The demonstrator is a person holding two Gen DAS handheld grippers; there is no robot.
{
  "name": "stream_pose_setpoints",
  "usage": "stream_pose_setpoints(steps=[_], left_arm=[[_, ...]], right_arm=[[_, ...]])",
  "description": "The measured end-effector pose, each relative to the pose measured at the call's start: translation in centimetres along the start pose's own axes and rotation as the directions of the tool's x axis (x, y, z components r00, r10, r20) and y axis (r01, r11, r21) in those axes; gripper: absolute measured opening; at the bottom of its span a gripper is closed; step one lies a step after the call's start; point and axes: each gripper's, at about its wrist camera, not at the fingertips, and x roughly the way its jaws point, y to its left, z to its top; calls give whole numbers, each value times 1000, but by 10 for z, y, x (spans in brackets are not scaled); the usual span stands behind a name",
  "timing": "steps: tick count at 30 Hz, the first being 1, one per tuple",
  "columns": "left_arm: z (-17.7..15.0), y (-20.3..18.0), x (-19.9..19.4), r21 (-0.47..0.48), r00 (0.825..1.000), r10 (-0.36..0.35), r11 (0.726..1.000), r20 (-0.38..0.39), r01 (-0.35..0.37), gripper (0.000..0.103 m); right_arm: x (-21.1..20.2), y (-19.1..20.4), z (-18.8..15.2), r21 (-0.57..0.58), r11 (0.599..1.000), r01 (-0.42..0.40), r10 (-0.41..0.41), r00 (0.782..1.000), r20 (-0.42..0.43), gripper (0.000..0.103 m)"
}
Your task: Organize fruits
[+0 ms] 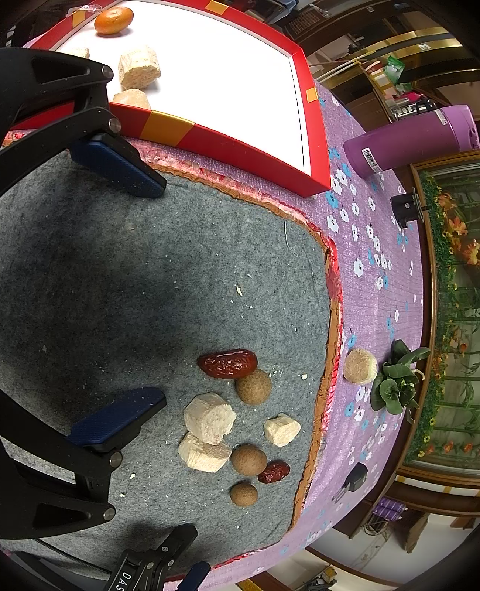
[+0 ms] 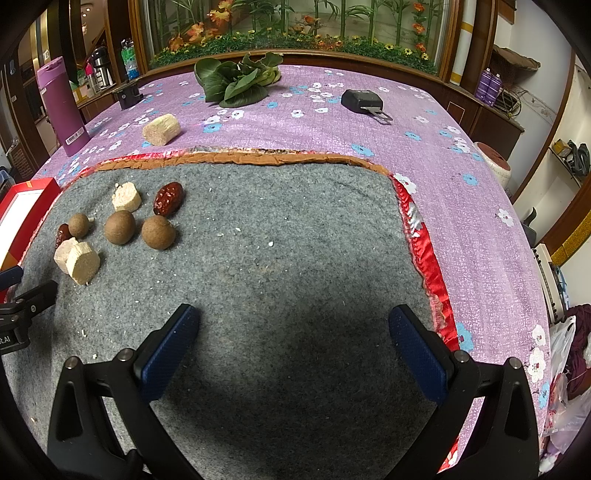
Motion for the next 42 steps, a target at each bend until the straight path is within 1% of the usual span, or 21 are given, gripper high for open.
stream_pose_setpoints(steps=[25, 27, 36, 39, 42], left_arm=[[1, 3, 1, -6, 1000, -8, 1000, -1, 8, 103], [0, 0, 0, 1, 1000, 0, 1000, 0, 0, 103], [-1, -1, -1, 0, 1000, -1, 1000, -1, 1, 103], [-1, 0, -1, -2, 1000, -5, 1000, -2, 5, 103], [1, 1, 0, -8, 1000, 2, 1000, -8, -2, 102]], right_arm=[[0, 0, 0, 0, 1000, 1, -1, 1000, 0, 103], [0, 0, 0, 0, 1000, 1, -1, 1000, 0, 103], [0, 0, 0, 1, 1000, 2, -2, 1000, 0, 103], [0, 2, 0, 19, 1000, 17, -17, 1000, -1, 103], [1, 1, 0, 22, 1000, 15, -15, 1000, -3, 103]])
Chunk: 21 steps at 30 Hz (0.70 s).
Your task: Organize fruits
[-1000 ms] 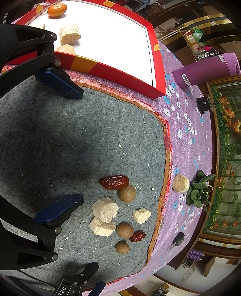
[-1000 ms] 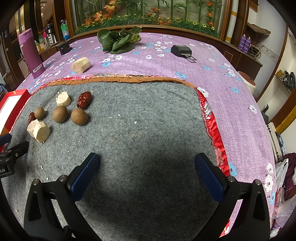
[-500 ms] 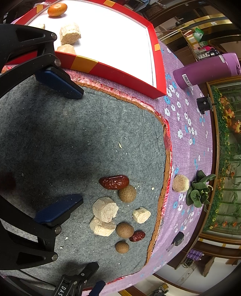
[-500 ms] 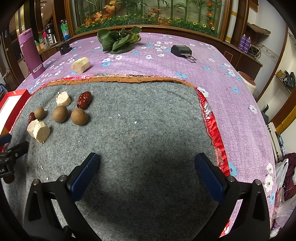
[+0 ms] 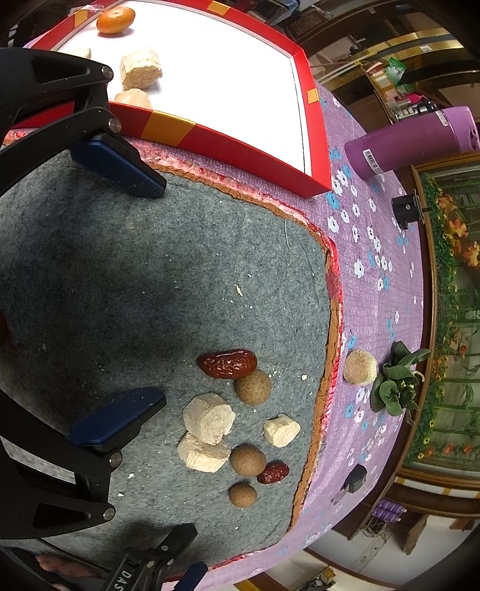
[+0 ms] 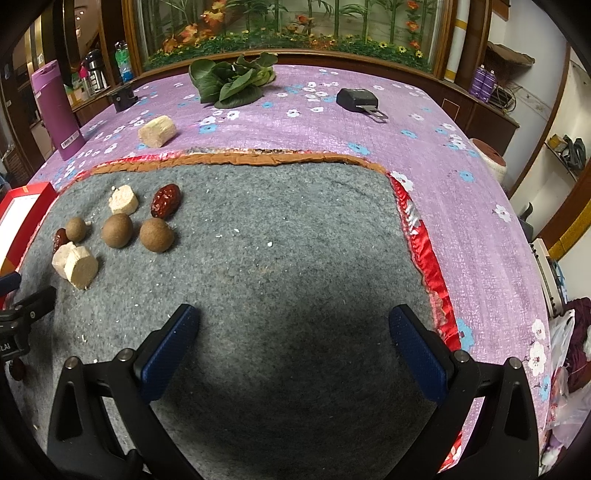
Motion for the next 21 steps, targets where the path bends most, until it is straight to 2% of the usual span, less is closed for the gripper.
stream_pose_setpoints(steps=[1, 2, 3, 4, 5, 7, 10, 11, 16, 18, 21], left_arm=[[1, 3, -1, 1, 1000, -13, 1000, -8, 13, 102], [1, 6, -7, 8, 999, -34, 999, -9, 35, 97], [0, 9, -14, 15, 998, -61, 998, -2, 61, 84], [-2, 14, -29, 22, 996, -90, 996, 20, 89, 81], [-7, 24, -54, 28, 993, -92, 995, 69, 91, 81], [-23, 39, -91, 54, 988, -52, 998, 147, 44, 88], [-59, 55, -124, 128, 979, 16, 991, 203, -43, 90], [-71, 59, -130, 151, 978, 8, 988, 210, -40, 90], [-96, 48, -134, 285, 983, -76, 958, 165, 26, 90], [-99, 39, -132, 340, 981, -125, 938, 151, 67, 90], [-94, 22, -117, 408, 982, -141, 910, 125, 78, 90]], right_arm=[[0, 0, 0, 0, 1000, -4, 4, 1000, -3, 103], [0, -2, 1, -2, 1000, -11, 11, 1000, -6, 103], [-2, -2, 1, -2, 1000, -28, 28, 1000, -7, 103], [-7, -3, -1, 3, 998, -64, 64, 998, 3, 103], [-13, -5, -3, 15, 995, -101, 101, 995, 20, 102], [-39, -5, -10, 43, 984, -175, 171, 981, 86, 102], [-77, 13, -16, -49, 979, -197, 203, 968, 146, 102], [-87, 19, -19, -80, 977, -197, 208, 965, 162, 102], [-113, 50, -28, -191, 954, -231, 261, 953, 152, 102], [-118, 57, -33, -213, 947, -241, 276, 949, 152, 102], [-115, 59, -38, -229, 949, -216, 254, 955, 152, 98]])
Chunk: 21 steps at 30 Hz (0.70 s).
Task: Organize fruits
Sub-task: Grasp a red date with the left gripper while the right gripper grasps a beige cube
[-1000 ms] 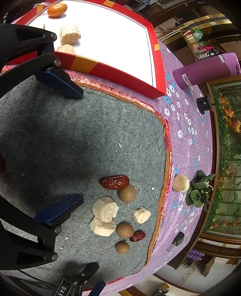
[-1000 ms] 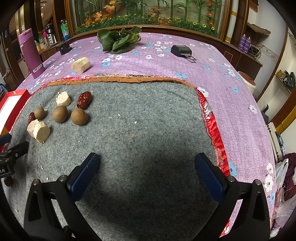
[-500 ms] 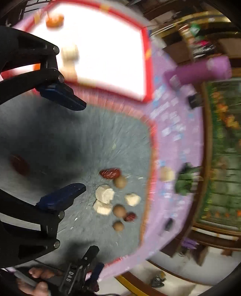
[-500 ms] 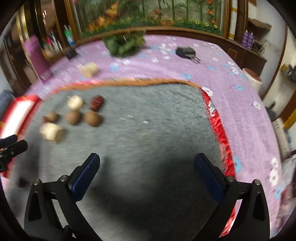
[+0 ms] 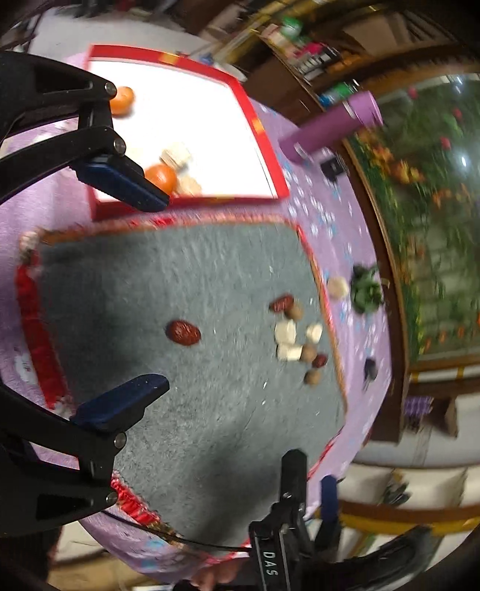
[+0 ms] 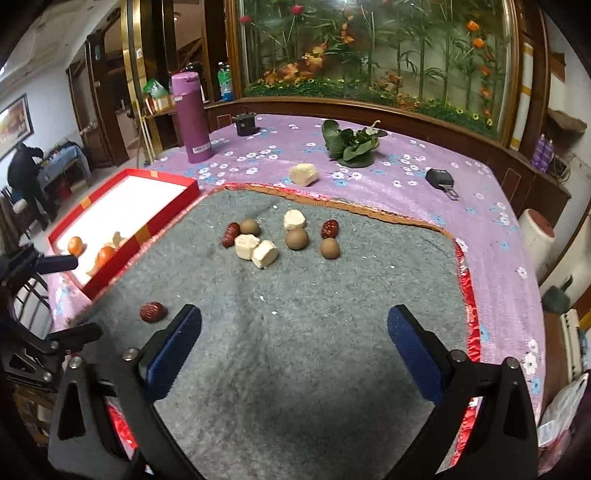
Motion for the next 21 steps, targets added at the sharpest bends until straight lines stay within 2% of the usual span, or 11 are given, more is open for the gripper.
stream_pose_setpoints(steps=[2, 4, 5, 7, 10, 11, 13, 15, 16, 19, 21], left_arm=[[7, -5, 17, 18, 998, -31, 999, -48, 32, 90], [13, -10, 30, 34, 995, -72, 997, -67, 74, 89], [15, -11, 36, 44, 993, -82, 995, -79, 86, 88], [17, -16, 44, 63, 987, -121, 990, -107, 128, 78], [17, -18, 52, 71, 979, -154, 984, -136, 165, 64], [16, -17, 54, 68, 974, -168, 981, -150, 179, 53], [15, -9, 54, 37, 965, -215, 974, -148, 223, 50], [15, -6, 53, 34, 960, -239, 968, -148, 247, 35], [15, -5, 52, 41, 959, -241, 967, -148, 250, 32], [14, -6, 53, 59, 955, -256, 962, -150, 267, 30], [15, -8, 53, 81, 950, -274, 954, -150, 288, 19]], right_arm=[[5, -6, -2, 28, 999, -17, 18, 1000, -19, 94], [12, -10, -3, 49, 998, -26, 28, 999, -41, 83], [15, -11, -4, 54, 998, -33, 35, 998, -51, 80], [25, -12, -2, 66, 996, -55, 59, 996, -66, 70], [40, -8, 7, 78, 991, -107, 113, 990, -81, 61], [45, -6, 10, 76, 990, -118, 124, 989, -83, 60], [63, -1, 20, 82, 985, -152, 161, 980, -113, 54], [80, 3, 29, 107, 976, -189, 203, 969, -138, 45], [90, 5, 33, 122, 973, -198, 215, 965, -153, 41], [110, 7, 40, 150, 971, -185, 210, 963, -171, 37], [120, 8, 42, 155, 969, -195, 222, 958, -183, 35]])
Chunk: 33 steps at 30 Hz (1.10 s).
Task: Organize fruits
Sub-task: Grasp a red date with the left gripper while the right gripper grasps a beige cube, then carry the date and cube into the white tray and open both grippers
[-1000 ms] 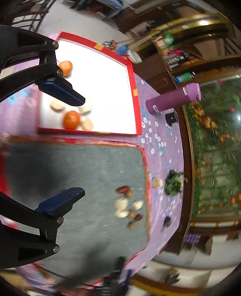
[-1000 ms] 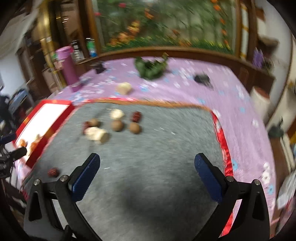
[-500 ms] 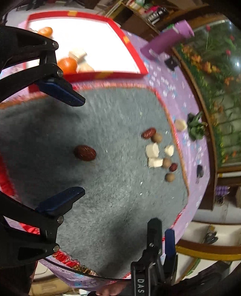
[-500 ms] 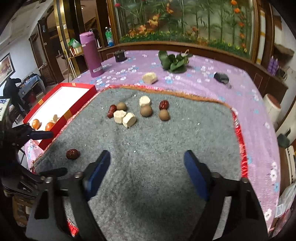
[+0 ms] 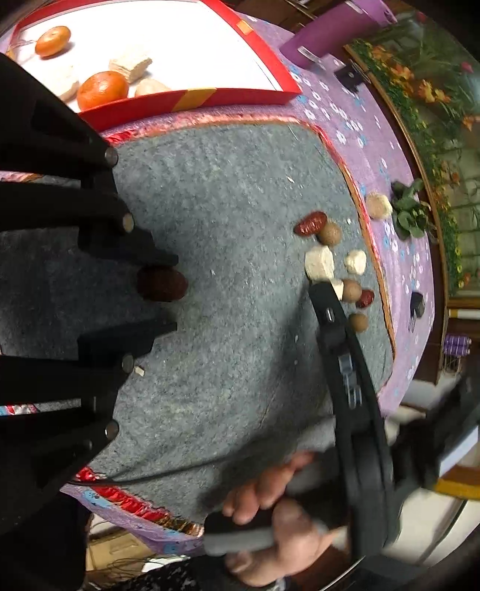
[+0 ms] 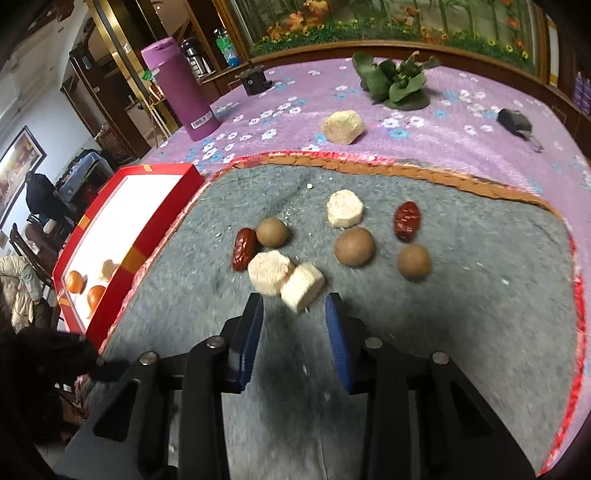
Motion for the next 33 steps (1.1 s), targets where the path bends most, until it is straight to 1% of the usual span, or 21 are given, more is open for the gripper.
stream_pose_setpoints(steps=[1, 5, 8, 11, 13, 16, 21, 22, 25, 27, 31, 33], left_arm=[[0, -3, 0, 16, 1000, -8, 1000, -3, 8, 18], [3, -4, 2, 38, 1000, -11, 999, -4, 12, 16], [5, -1, 3, 23, 1000, -29, 999, -3, 29, 16], [5, 4, 2, -17, 999, -51, 999, 9, 51, 16], [5, 6, 3, -37, 998, -55, 998, 22, 56, 16], [2, 7, 0, -60, 997, -70, 996, 39, 73, 16], [0, 7, -5, -83, 995, -74, 993, 69, 80, 16], [0, 8, -8, -95, 993, -83, 991, 82, 91, 16], [-2, 11, -14, -115, 991, -81, 989, 110, 93, 16], [-5, 16, -19, -135, 988, -86, 985, 128, 104, 16], [-14, 27, -34, -188, 983, -57, 978, 173, 90, 16], [-19, 35, -43, -222, 979, -33, 972, 200, 78, 16]], right_arm=[[6, 0, 1, 3, 1000, 3, -3, 1000, -12, 32], [8, -3, 5, 7, 1000, -15, 16, 1000, -7, 29], [9, -9, 5, 25, 998, -51, 51, 999, -3, 28], [7, -21, 2, 78, 990, -118, 117, 993, 17, 26], [5, -35, -3, 142, 972, -186, 182, 982, 43, 22], [5, -49, -8, 213, 940, -268, 260, 963, 67, 19], [3, -56, -13, 258, 913, -315, 301, 949, 92, 18], [3, -57, -14, 269, 906, -326, 312, 946, 93, 18], [0, -61, -16, 293, 890, -349, 334, 937, 104, 18], [-3, -62, -17, 310, 873, -376, 358, 927, 115, 18], [-11, -56, -14, 323, 851, -415, 391, 910, 138, 18], [-17, -45, -11, 302, 849, -433, 410, 901, 141, 18]])
